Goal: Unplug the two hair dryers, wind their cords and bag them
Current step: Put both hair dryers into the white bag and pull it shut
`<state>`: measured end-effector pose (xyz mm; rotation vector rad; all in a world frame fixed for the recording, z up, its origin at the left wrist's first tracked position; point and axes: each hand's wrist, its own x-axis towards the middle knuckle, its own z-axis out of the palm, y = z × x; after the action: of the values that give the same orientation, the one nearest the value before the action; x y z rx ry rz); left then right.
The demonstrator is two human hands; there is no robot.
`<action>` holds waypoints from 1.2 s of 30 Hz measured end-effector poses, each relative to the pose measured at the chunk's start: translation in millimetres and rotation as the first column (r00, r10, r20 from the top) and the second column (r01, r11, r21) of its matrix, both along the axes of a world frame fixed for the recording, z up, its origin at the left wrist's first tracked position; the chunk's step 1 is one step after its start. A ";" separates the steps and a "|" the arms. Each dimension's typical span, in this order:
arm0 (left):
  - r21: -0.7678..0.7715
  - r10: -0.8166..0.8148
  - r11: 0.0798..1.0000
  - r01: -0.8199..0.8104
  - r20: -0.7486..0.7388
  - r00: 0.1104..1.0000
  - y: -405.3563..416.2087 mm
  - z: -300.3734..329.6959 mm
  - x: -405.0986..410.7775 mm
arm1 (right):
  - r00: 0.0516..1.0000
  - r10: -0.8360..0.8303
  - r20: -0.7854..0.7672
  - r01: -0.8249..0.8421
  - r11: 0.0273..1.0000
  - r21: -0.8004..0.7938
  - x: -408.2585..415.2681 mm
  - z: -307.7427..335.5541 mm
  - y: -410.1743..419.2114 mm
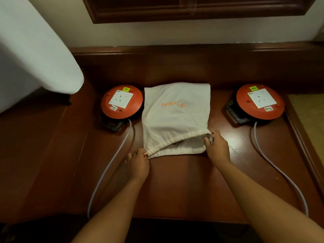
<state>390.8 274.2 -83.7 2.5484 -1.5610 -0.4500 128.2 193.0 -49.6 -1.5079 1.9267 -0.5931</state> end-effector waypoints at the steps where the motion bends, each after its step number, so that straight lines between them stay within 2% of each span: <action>1: -0.029 -0.002 1.000 0.002 -0.016 1.000 1.5 1.0 0.3 | 1.000 0.004 0.002 -0.004 1.000 0.006 -0.8 -0.4 3.1; 5: -0.157 -0.050 0.987 0.032 -0.117 0.992 8.1 4.5 6.5 | 0.997 -0.039 0.063 0.035 0.997 0.066 -3.9 1.1 14.8; 11: -0.264 -0.102 0.964 0.041 -0.221 0.970 20.2 12.0 17.6 | 0.990 -0.117 0.083 0.108 0.988 0.109 -14.7 4.5 30.6; 20: -0.223 -0.013 0.969 -0.102 -0.461 0.887 27.3 41.1 26.3 | 0.991 -0.121 0.053 0.117 0.990 0.083 -39.4 33.0 42.6; 24: -0.203 -0.020 0.974 -0.101 -0.520 0.854 29.1 52.9 22.7 | 0.988 -0.100 0.119 0.088 0.991 0.096 -47.6 40.8 40.9; 27: -0.180 0.038 0.969 -0.169 -0.570 0.821 27.9 64.0 18.7 | 0.950 -0.180 0.257 0.134 0.973 0.185 -57.3 41.5 38.0; 29: -0.168 0.074 0.961 -0.220 -0.610 0.789 28.0 68.7 20.4 | 0.934 -0.218 0.282 0.150 0.958 0.243 -68.1 39.4 38.2; 32: -0.166 0.061 0.966 -0.197 -0.596 0.800 29.8 66.2 26.2 | 0.949 -0.172 0.264 0.105 0.963 0.248 -80.9 35.7 36.9; 36: -0.174 0.059 0.967 -0.186 -0.555 0.830 33.9 68.1 22.7 | 0.985 -0.058 0.165 0.016 0.970 0.242 -87.6 32.2 35.4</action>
<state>413.5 308.1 -15.7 2.0747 -1.1513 -0.8451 40.6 228.4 -17.4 -1.2317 1.8248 -0.4697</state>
